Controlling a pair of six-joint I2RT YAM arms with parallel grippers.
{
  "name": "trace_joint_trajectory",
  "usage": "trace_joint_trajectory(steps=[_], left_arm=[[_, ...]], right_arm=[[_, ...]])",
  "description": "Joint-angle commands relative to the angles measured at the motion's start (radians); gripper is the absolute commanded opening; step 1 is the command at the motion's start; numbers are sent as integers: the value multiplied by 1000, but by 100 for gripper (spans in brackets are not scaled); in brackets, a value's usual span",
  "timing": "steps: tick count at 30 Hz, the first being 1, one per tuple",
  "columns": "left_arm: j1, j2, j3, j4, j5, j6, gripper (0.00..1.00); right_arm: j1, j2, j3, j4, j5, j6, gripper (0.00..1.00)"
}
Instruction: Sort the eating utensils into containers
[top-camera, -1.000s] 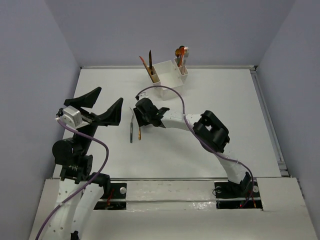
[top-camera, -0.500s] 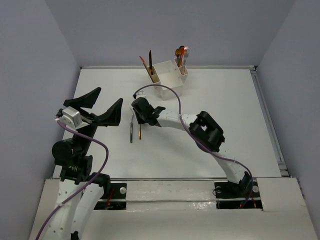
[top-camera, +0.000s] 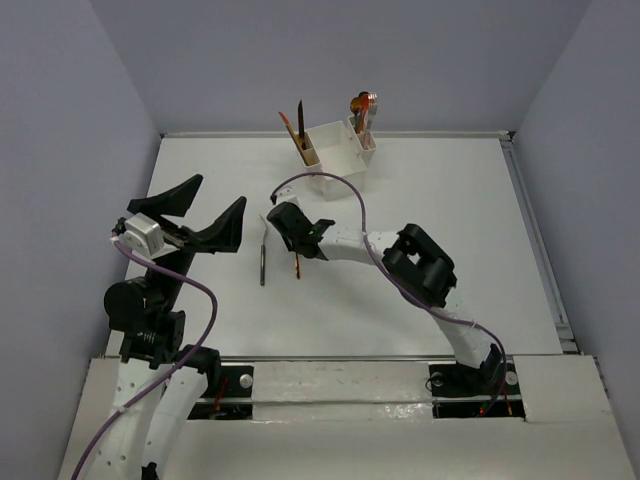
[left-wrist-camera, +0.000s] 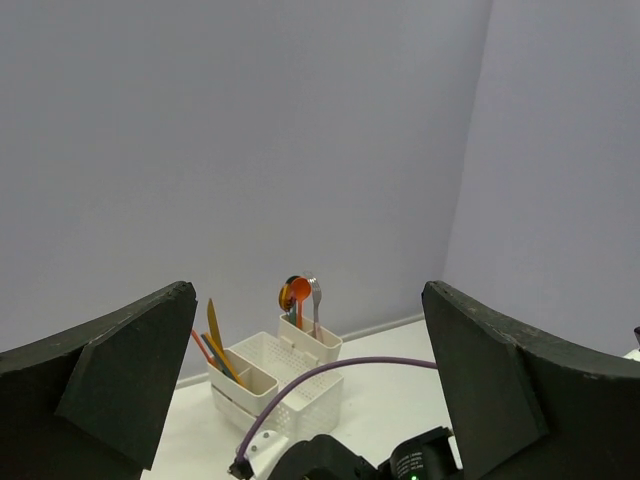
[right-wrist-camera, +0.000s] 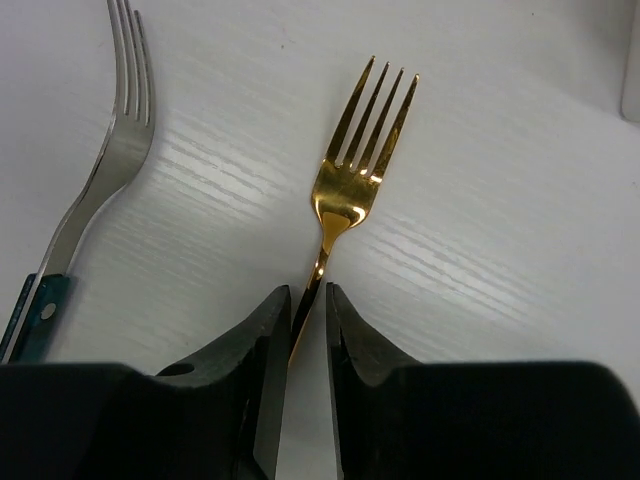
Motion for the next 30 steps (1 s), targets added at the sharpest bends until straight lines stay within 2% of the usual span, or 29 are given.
trace_joint_trajectory(steps=[1, 3, 4, 8, 9, 15, 18, 21, 24, 25, 26, 30], left_arm=[[-3, -5, 20, 54, 15, -8, 99], [-3, -5, 18, 54, 16, -7, 99], [-3, -7, 20, 54, 15, -7, 99], [-3, -5, 20, 54, 21, -7, 99], [-3, -2, 20, 54, 24, -8, 99], [-12, -2, 18, 54, 35, -8, 99], [-12, -2, 18, 54, 36, -7, 99], [-12, 0, 18, 54, 36, -7, 99], [-12, 0, 20, 54, 36, -5, 99], [-12, 0, 20, 54, 38, -5, 99], [-12, 0, 18, 54, 41, -5, 99], [-12, 3, 20, 54, 43, -2, 99]], right_arm=[[-15, 56, -25, -185, -27, -37, 24], [-15, 68, -11, -193, -42, -39, 12], [-15, 70, -4, -199, -42, -39, 1], [-15, 33, -28, -190, -42, -45, 0], [-15, -20, -47, -171, -44, -43, 0], [-35, -299, -258, 153, -97, -51, 0], [-44, -428, -315, 229, -91, -57, 0], [-107, -522, -367, 428, -61, -89, 0], [-182, -576, -386, 566, -83, -105, 0], [-211, -585, -386, 567, -103, -105, 0], [-275, -588, -390, 649, -123, -102, 0], [-409, -522, -305, 783, -206, -94, 0]])
